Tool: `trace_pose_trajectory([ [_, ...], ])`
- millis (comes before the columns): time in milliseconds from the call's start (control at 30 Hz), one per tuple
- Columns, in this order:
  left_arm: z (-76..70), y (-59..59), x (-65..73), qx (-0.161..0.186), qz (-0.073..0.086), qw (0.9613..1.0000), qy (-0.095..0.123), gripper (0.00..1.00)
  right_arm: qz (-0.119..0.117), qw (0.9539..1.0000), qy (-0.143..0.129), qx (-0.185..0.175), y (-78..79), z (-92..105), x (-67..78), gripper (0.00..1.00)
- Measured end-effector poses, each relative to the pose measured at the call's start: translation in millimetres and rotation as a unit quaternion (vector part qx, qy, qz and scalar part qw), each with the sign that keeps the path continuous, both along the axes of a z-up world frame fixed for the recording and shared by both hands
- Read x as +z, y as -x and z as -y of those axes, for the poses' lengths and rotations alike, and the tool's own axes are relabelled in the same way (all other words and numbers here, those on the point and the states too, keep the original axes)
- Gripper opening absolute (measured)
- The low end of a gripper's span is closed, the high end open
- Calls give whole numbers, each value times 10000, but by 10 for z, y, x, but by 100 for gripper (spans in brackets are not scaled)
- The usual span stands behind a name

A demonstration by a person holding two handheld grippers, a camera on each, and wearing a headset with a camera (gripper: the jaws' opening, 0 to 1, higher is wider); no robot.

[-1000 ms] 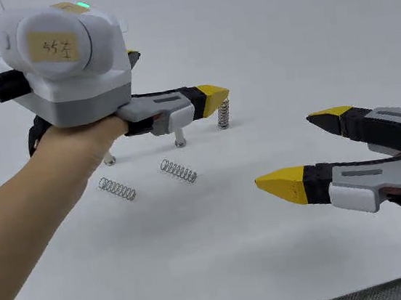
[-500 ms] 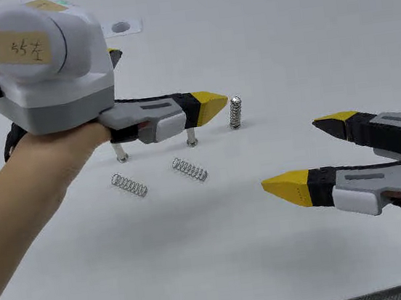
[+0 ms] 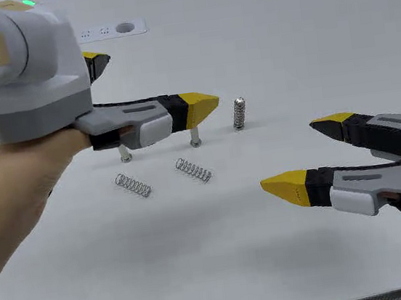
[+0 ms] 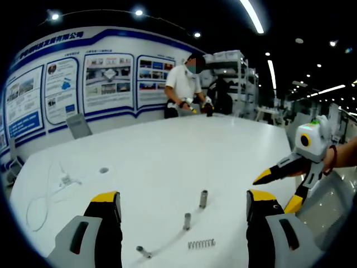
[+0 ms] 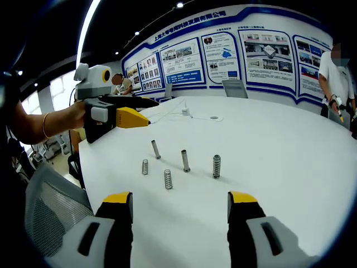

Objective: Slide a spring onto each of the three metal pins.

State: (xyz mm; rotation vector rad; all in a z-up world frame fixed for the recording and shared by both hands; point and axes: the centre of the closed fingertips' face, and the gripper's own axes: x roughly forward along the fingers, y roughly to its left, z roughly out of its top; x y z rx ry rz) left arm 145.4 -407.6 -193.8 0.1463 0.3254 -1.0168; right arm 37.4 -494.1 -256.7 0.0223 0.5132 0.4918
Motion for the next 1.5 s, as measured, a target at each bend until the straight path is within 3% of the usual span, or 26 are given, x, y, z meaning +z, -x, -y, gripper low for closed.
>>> trace_pose_trajectory([
  [200, -92, 38, 36, 1, 27, 10000, -18, 94, 18, 9999, 130, 96, -44, -45, -28, 65],
  [500, -268, -5, 80, 157, 35, 9999, 51, 92, 105, 9989, 332, 302, -178, -143, -74, 56],
  [1133, -564, 107, -30, 397, -76, 9992, 2, 85, 130, 9957, 472, 787, -446, -493, -394, 32],
  [1500, -634, 199, -52, 488, -62, 9988, -70, 83, -31, 9953, 449, 858, -559, -641, -645, 28],
])
